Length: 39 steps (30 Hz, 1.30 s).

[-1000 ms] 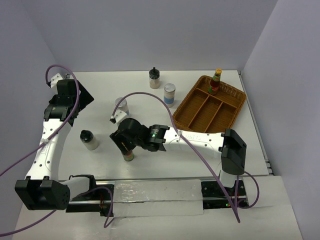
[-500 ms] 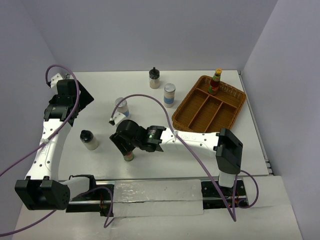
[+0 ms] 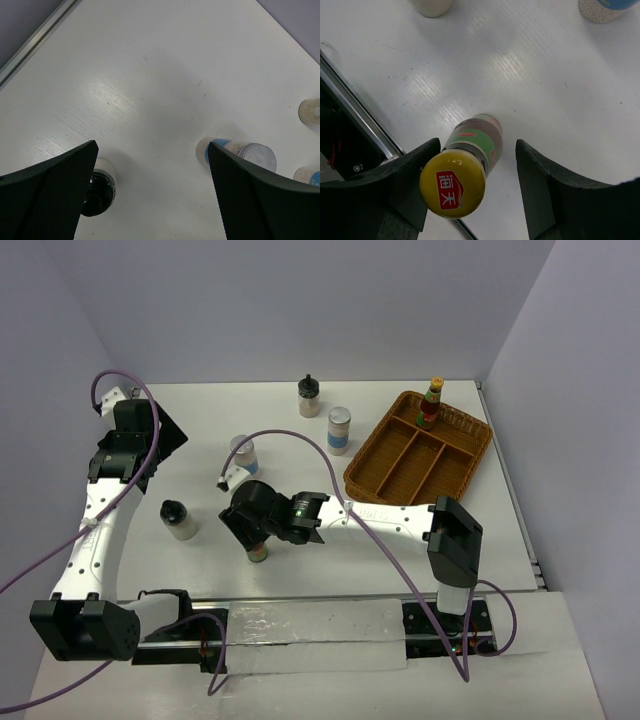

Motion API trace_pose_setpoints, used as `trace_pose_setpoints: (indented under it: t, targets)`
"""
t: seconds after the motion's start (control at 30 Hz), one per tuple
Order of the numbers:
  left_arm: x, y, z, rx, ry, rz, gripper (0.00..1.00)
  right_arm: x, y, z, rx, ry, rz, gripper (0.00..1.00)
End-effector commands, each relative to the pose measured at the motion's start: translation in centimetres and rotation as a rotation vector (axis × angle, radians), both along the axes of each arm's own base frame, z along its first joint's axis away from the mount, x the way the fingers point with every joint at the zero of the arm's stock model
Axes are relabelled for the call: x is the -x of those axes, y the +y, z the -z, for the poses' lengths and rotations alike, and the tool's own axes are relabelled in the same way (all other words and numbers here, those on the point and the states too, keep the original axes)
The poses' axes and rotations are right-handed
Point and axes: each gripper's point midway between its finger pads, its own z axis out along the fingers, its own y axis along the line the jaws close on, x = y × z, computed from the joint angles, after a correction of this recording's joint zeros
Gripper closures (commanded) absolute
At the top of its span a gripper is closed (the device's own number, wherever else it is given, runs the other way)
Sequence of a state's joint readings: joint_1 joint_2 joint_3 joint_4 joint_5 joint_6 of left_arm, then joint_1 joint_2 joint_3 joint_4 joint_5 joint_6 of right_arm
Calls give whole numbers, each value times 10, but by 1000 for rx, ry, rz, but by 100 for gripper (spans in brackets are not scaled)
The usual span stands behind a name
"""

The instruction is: Organize the condiment bottles

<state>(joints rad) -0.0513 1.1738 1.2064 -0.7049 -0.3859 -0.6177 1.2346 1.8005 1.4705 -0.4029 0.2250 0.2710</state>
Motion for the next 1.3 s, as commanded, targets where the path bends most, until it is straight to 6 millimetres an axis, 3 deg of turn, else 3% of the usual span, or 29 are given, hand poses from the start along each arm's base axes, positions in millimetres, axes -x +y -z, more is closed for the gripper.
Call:
trace_pose_setpoints:
  t: [0.0, 0.4, 0.47, 0.6, 0.67, 0.87, 1.07, 1.1, 1.27]
  targets:
    - [-4, 3, -19, -8, -72, -4, 0, -7, 17, -22, -67, -38, 10, 32]
    - [-6, 1, -16, -2, -65, 3, 1, -7, 20, -19, -61, -33, 7, 42]
    - [-6, 1, -16, -3, -66, 4, 1, -7, 20, -18, -58, -33, 6, 48]
    - [-5, 2, -15, -5, -63, 1, 0, -8, 18, -22, -59, -39, 13, 78]
    - [-4, 2, -15, -7, -63, 1, 0, -10, 16, -27, -60, -48, 25, 88]
    - [-3, 1, -14, -3, -63, 2, 0, -19, 1, -65, -83, -104, 83, 91]
    - [-2, 1, -13, -3, -64, 2, 0, -56, -51, -124, -159, -175, 228, 91]
    - [-3, 1, -13, -2, -64, 1, 0, -64, -58, -125, -156, -181, 253, 91]
    - [-1, 1, -12, -3, -63, 2, 1, -127, -155, -171, -204, -252, 508, 91]
